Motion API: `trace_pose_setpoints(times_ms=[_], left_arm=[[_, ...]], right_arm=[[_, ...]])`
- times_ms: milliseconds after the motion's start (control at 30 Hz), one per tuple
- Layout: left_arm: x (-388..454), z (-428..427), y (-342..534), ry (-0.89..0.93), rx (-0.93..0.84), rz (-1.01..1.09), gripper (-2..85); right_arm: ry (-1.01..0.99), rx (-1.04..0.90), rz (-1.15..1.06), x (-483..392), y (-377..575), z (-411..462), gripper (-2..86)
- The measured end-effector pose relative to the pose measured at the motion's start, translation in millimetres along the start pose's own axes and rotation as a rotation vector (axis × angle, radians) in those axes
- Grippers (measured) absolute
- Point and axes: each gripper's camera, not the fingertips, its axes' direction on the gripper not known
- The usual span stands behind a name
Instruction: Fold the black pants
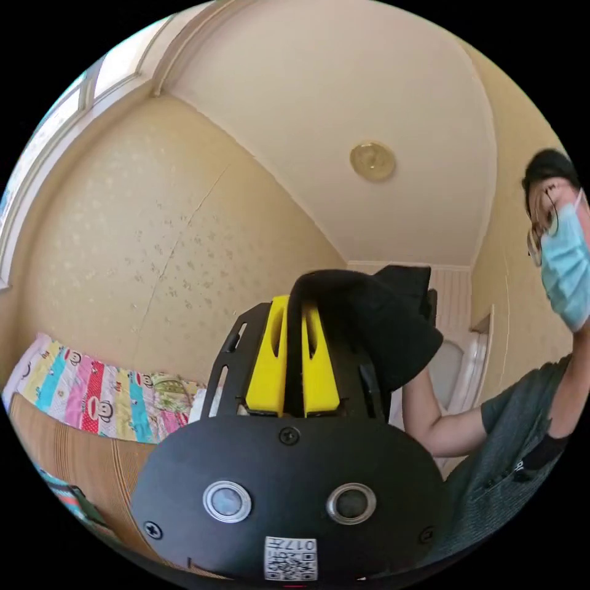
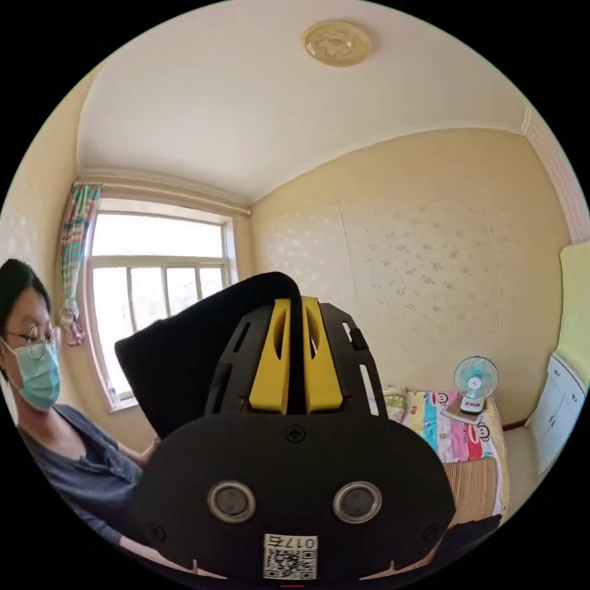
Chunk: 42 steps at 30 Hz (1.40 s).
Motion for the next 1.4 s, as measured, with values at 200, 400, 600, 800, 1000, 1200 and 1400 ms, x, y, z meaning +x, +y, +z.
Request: trace_pose_setpoints(times_ms=[200,400,600,800,1000,1200,1400], left_arm=[[1.2,21.6,-26.3,0.066,0.072,-0.051,3.5],[73.1,19.7,-54.4,0.078,0.208,0.131,3.7],[115.3,46.9,-100.2,0.016,0.297,0.362,4.0],[39.4,161.9,-150.1,-0.076,0.178,0.238,4.2],[-200.2,434.4,-212.1,-0.255,-0.158,-0.124,9.4],[-431.0,545.7,-101.1,-0.673,-0.624,-0.417,9.8],[-512.3,473.3,110.9,-0.842,-1.224,-0.501,9.8]], right_arm=[[-0.242,-0.017,0.007,20.8,31.5,-77.7,2.2],[-0.043,0.226,-0.043,-60.4,-6.3,-138.6,2.5],[0.087,0.358,-0.009,-65.6,-88.8,-135.6,3.0],[0.310,0.220,0.066,68.5,-196.1,-20.6,4.1],[0.389,-0.210,0.347,388.4,-260.1,229.6,6.4],[0.485,-0.719,0.745,548.1,-113.9,314.2,7.0],[0.304,-1.233,0.852,513.5,87.8,328.2,7.5]])
